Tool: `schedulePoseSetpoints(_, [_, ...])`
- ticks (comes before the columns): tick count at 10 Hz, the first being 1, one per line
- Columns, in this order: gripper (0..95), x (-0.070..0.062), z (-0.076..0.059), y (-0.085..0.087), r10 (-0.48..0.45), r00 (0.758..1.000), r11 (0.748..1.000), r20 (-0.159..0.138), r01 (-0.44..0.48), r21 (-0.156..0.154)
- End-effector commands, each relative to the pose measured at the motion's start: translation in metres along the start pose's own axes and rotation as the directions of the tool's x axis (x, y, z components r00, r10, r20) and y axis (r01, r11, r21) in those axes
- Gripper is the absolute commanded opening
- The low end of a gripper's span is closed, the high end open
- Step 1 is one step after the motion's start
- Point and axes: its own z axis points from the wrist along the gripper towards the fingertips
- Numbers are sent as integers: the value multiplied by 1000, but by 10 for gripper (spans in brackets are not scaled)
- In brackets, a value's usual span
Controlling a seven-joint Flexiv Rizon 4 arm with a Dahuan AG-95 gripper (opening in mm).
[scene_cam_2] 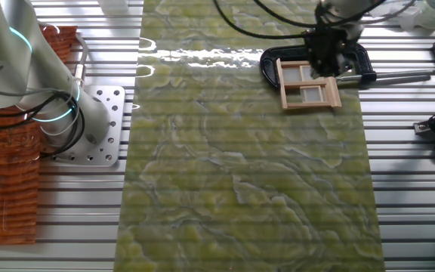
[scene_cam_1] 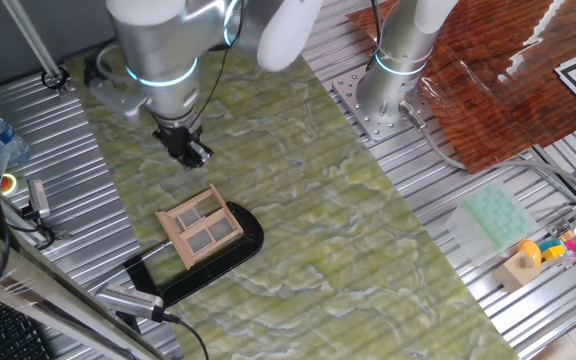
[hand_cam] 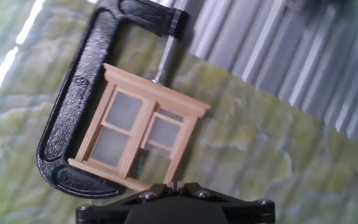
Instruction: Close a sliding window
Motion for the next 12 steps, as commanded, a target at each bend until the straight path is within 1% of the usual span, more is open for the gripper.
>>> schedulePoseSetpoints(1, [0,-27,2,0,-165,986,986,-9,165,11])
schedulePoseSetpoints(2, [0,-32,2,1,-209,978,978,-9,209,11])
schedulePoseSetpoints(3, [0,-46,4,1,-290,957,957,-8,290,9])
schedulePoseSetpoints(4, [0,-54,8,2,-311,950,950,-9,311,9])
schedulePoseSetpoints(5, [0,-59,18,3,-321,947,947,-8,322,8])
schedulePoseSetpoints(6, [0,-60,26,3,-341,940,940,-7,341,12])
schedulePoseSetpoints(7, [0,-61,29,2,-362,932,932,-3,362,19])
schedulePoseSetpoints(8, [0,-62,36,2,-399,917,915,13,398,64])
schedulePoseSetpoints(9, [0,-62,39,1,-408,913,909,17,404,103])
schedulePoseSetpoints(10, [0,-61,44,1,-436,900,896,4,433,102])
schedulePoseSetpoints(11, [0,-60,50,1,-461,888,884,2,458,95])
schedulePoseSetpoints(12, [0,-59,57,1,-472,881,878,-1,471,90])
